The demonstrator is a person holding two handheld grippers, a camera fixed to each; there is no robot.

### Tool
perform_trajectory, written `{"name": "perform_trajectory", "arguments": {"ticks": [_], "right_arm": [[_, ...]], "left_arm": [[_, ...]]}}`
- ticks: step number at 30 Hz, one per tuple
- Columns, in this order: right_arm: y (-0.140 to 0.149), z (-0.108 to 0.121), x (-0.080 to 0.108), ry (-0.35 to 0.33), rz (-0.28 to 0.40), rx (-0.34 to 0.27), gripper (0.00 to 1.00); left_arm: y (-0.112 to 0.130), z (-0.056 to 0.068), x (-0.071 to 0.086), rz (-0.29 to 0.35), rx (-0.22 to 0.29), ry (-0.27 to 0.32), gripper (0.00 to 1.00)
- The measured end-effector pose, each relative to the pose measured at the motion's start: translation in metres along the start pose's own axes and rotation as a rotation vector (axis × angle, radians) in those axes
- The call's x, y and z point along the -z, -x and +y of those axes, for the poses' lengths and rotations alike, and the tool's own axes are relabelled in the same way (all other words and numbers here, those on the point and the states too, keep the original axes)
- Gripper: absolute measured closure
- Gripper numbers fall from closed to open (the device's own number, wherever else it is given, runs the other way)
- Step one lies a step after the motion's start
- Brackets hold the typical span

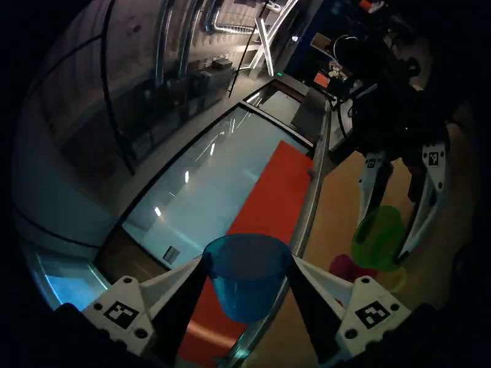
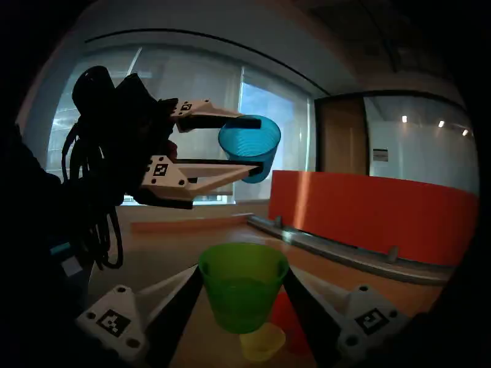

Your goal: Pour water

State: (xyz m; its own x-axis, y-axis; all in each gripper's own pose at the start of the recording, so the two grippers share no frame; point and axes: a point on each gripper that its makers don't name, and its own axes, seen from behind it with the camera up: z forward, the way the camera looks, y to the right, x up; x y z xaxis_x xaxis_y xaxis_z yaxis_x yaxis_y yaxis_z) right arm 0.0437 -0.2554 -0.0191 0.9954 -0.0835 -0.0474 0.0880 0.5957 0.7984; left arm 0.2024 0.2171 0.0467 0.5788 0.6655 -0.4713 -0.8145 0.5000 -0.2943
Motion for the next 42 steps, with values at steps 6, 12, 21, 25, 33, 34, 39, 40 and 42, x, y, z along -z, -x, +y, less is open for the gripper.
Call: {"name": "perform_trajectory", "arguments": {"ticks": [6,12,21,25,33,34,39,40,42], "right_arm": [[-0.003,0.003,0.004,0.010,0.005,-0.004,0.09],[-0.004,0.008,0.010,0.026,0.006,-0.003,0.09],[-0.006,0.013,0.018,0.040,0.006,-0.006,0.09],[-0.008,0.015,0.021,0.047,0.006,-0.003,0.09],[-0.018,0.018,0.028,0.059,0.018,-0.001,0.09],[-0.019,0.019,0.029,0.060,0.020,-0.001,0.09],[-0.023,0.021,0.033,0.067,0.024,0.001,0.09],[-0.024,0.021,0.034,0.069,0.023,0.002,0.09],[-0.024,0.022,0.035,0.072,0.021,0.003,0.09]], "left_arm": [[0.007,-0.001,0.005,-0.003,0.083,0.001,0.14],[0.015,-0.005,0.012,-0.015,0.164,-0.010,0.14],[0.027,-0.017,0.014,-0.026,0.356,-0.023,0.14],[0.032,-0.022,0.017,-0.026,0.446,-0.024,0.14],[0.042,-0.028,0.022,-0.036,0.621,-0.016,0.14],[0.044,-0.029,0.023,-0.033,0.644,-0.013,0.14],[0.051,-0.028,0.025,-0.032,0.727,-0.004,0.14],[0.052,-0.027,0.025,-0.033,0.739,0.000,0.14],[0.054,-0.026,0.025,-0.036,0.754,0.006,0.14]]}}
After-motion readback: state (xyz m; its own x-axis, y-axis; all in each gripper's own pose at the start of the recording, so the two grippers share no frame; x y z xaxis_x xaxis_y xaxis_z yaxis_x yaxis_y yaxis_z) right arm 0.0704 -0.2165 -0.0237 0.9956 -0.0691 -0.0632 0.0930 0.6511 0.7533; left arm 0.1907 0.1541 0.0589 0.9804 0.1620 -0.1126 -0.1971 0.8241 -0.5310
